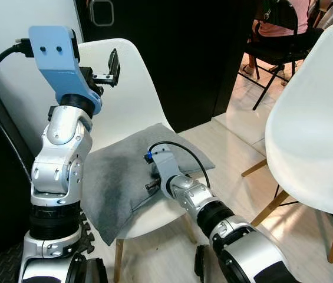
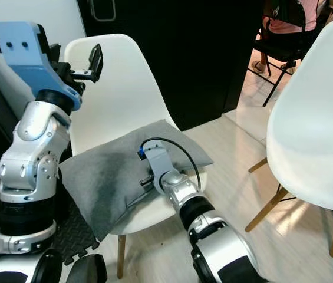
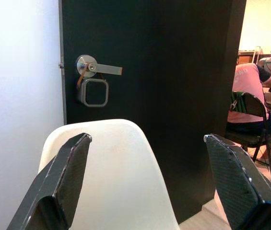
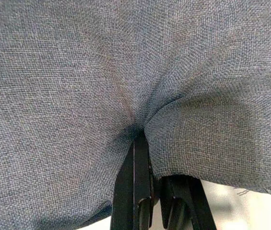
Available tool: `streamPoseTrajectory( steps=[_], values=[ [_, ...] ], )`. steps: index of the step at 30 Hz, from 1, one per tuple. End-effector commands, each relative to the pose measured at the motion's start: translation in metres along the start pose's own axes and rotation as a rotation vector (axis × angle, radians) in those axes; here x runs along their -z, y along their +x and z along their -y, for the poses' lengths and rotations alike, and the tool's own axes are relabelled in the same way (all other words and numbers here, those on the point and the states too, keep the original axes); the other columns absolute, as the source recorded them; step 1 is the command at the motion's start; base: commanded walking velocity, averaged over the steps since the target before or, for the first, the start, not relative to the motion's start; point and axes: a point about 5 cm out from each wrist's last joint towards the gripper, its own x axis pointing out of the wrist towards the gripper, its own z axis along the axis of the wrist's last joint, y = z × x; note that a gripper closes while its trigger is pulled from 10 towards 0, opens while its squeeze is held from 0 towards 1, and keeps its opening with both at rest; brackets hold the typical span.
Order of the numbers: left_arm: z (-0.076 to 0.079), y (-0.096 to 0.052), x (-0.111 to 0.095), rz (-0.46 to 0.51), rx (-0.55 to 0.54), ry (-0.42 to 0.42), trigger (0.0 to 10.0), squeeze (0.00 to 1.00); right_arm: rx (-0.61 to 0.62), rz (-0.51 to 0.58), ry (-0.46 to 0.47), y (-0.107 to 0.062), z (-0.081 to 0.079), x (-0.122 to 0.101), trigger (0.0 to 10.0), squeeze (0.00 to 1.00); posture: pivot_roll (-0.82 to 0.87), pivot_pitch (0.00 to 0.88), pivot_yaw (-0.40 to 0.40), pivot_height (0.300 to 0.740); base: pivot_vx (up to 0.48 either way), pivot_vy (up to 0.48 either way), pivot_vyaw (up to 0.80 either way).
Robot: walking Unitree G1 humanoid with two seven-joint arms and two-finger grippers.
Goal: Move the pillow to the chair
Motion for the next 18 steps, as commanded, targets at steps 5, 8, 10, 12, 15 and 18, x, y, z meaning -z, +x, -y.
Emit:
streamPoseTrajectory(
  steps=[5, 8, 10, 12, 15, 18],
  values=[
    [0.003, -0.015, 0.031, -0.124, 0.031, 0.007, 10.0, 0.00, -0.082, 0.083, 0.103, 0.000, -0.007, -0.008, 10.0, 0.06, 0.06, 0.073, -0.020, 0.481, 0.000, 0.000, 0.00],
    [0.003, -0.021, 0.043, -0.171, 0.035, 0.015, 10.0, 0.00, -0.135, 0.116, 0.172, -0.001, -0.008, -0.012, 10.0, 1.00, 0.06, 0.074, -0.018, 0.481, 0.000, 0.000, 0.00],
    [0.002, -0.028, 0.053, -0.211, 0.032, 0.019, 10.0, 0.00, -0.173, 0.132, 0.225, -0.002, -0.008, -0.014, 10.0, 1.00, 0.06, 0.074, -0.018, 0.481, 0.000, 0.000, 0.00],
    [0.002, -0.033, 0.062, -0.247, 0.030, 0.031, 10.0, 0.00, -0.195, 0.133, 0.259, -0.003, -0.005, -0.014, 10.0, 1.00, 0.05, 0.076, -0.017, 0.481, 0.000, 0.000, 0.00],
    [0.002, -0.033, 0.062, -0.247, 0.030, 0.031, 10.0, 0.00, -0.195, 0.133, 0.259, -0.003, -0.005, -0.014, 10.0, 1.00, 0.05, 0.076, -0.017, 0.481, 0.000, 0.000, 0.00],
    [-0.001, -0.042, 0.076, -0.300, 0.009, 0.038, 10.0, 0.00, -0.295, 0.100, 0.319, -0.009, 0.006, -0.009, 10.0, 1.00, 0.04, 0.076, -0.017, 0.481, 0.000, 0.000, 0.00]
  ],
)
